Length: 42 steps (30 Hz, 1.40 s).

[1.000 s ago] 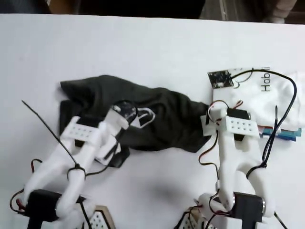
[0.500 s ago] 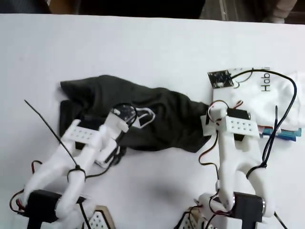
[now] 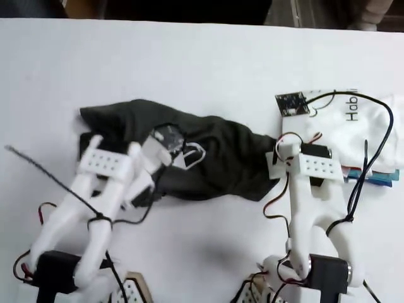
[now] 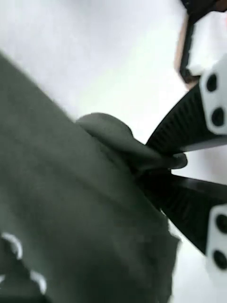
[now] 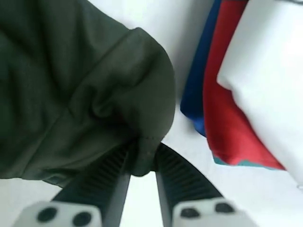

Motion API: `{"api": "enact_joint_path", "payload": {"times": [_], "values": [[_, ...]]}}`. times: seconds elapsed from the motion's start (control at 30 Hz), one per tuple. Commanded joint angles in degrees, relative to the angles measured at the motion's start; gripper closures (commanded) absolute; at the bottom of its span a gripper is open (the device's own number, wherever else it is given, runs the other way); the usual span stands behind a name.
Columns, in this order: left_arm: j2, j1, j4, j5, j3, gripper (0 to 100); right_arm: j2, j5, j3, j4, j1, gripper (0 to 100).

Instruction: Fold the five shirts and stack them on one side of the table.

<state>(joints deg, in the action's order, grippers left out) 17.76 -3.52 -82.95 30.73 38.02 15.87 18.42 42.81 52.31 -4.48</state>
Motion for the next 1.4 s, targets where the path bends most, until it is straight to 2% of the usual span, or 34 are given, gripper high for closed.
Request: {"api": "enact_joint_path", "payload": {"times": [0.0,0.23,0.47,0.63,0.97,1.2,1.37], "values": [[2.2,5.2,-8.4,3.2,-14.2,97,5.5,0.6,-8.1,5.7,-0.6,97.7],[1.9,19.6,-18.5,10.9,-34.7,97,8.5,0.6,-31.2,16.7,1.8,97.7],[1.9,29.6,-17.7,11.6,-48.7,97,8.4,0.6,-50.2,18.2,7.7,97.7],[2.2,31.3,-13.5,11.0,-60.0,97,8.4,0.6,-60.5,12.7,9.0,97.7],[2.3,31.2,-12.6,-0.8,-81.4,98,8.9,0.7,-76.2,10.6,6.1,97.7],[2.4,31.3,-12.9,-1.1,-92.0,98,8.9,5.5,-85.1,14.6,4.6,97.7],[2.4,31.3,-12.8,-1.3,-95.2,98,9.0,5.5,-89.3,20.1,5.9,97.7]]}}
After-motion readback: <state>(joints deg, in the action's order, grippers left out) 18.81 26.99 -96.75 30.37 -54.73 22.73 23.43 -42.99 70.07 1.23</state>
